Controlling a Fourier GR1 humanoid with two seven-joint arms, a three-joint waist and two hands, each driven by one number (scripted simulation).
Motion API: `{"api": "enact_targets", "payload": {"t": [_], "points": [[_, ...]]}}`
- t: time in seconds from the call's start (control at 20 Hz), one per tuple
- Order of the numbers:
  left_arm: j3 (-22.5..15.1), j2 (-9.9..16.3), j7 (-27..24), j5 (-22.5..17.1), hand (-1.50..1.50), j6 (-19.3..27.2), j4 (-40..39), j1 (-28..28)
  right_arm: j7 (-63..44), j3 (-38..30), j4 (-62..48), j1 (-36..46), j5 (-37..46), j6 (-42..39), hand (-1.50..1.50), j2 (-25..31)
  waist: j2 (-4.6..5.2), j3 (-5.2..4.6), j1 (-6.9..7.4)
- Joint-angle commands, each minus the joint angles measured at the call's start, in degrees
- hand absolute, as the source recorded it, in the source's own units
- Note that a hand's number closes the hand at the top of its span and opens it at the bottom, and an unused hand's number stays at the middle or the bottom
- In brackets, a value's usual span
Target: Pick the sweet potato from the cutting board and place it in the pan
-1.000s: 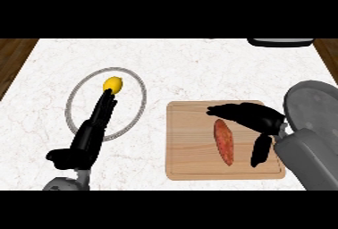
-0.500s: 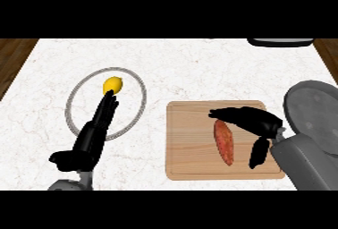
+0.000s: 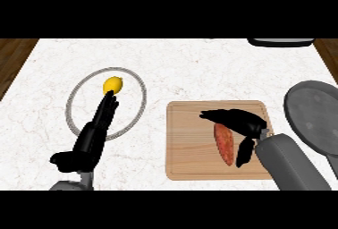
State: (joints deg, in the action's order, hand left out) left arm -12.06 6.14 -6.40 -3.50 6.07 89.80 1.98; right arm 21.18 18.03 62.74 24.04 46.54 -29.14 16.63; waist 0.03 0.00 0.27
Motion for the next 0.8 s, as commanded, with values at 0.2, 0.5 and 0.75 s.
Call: {"api": "enact_targets", "payload": {"t": [0.2, 0.5, 0.75], "points": [[1.22, -0.36, 1.43, 0.75, 0.00, -1.93, 2.16, -1.38, 1.43, -1.73, -6.88, 4.77, 4.94, -1.69, -1.50, -1.89, -0.03, 0.00, 0.10], [3.17, -0.83, -2.69, 0.37, 0.00, -2.98, -3.12, 0.29, 10.51, 3.27, -12.82, 3.82, 11.61, 7.73, 1.50, -1.08, 0.08, 0.00, 0.08], [1.89, -1.66, 1.49, 1.53, 0.00, -1.87, 2.26, -0.57, 11.08, 2.40, -14.85, 2.93, 14.10, 13.08, 1.50, -3.05, 0.04, 0.01, 0.14]]}}
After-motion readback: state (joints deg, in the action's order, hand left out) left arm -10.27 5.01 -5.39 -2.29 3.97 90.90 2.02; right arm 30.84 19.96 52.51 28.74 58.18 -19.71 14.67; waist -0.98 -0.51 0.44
